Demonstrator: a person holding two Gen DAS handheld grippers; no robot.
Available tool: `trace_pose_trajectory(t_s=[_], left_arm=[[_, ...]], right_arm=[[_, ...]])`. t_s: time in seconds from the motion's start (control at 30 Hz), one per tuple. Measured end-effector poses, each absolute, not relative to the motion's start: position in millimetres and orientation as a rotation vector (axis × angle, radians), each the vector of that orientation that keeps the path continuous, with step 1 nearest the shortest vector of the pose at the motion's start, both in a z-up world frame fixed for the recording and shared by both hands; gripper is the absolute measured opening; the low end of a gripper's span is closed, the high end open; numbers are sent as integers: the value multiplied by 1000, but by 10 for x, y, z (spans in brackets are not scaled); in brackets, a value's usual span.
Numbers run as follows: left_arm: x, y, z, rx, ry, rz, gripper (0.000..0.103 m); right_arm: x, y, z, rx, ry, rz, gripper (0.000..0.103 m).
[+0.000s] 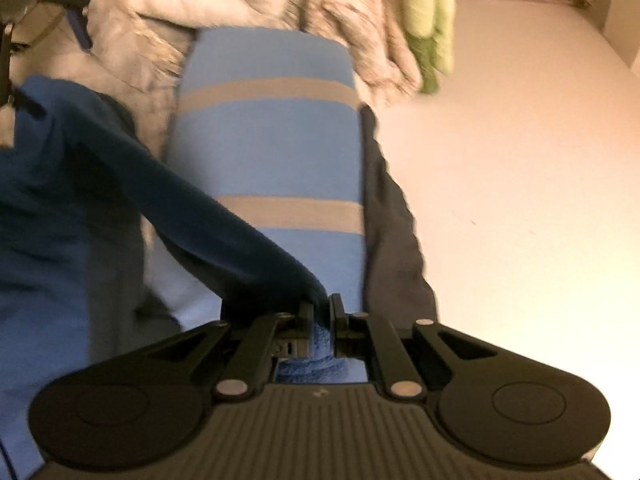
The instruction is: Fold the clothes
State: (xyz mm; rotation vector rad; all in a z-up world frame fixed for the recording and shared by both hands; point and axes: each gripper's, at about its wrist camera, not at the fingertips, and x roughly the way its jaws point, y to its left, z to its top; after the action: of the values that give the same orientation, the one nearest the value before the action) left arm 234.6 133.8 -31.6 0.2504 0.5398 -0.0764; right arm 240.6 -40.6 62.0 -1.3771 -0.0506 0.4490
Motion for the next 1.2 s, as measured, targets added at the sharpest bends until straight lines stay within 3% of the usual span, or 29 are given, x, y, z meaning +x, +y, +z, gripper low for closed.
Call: trace_pose_trajectory(t_s=[0.13,0.27,0.57,0.9,0.97,1.1,1.2], left_arm=[[2544,1615,-97,86,537,-84,82],[2476,1504,-221,16,533,-133,83],[2293,835,-991,326,636,-209,83],[1991,871,-1206,509,654,-143,82],[1979,822,-1147,517,650,-177,74],[1960,758,-947,448,581,-299,68],[1982,617,-906,493,544,-350,49]], right_arm=[[2585,-482,710,-1363,-37,389,6],[2739,-535,786,-1332,-40,334,6],[2926,-493,949,-1264,-98,226,6],[3083,-726,1023,-1279,-56,195,6],[3108,-769,996,-1272,-42,188,6],[3116,-800,958,-1264,-21,203,6],[3133,-819,954,-1259,-5,210,6]])
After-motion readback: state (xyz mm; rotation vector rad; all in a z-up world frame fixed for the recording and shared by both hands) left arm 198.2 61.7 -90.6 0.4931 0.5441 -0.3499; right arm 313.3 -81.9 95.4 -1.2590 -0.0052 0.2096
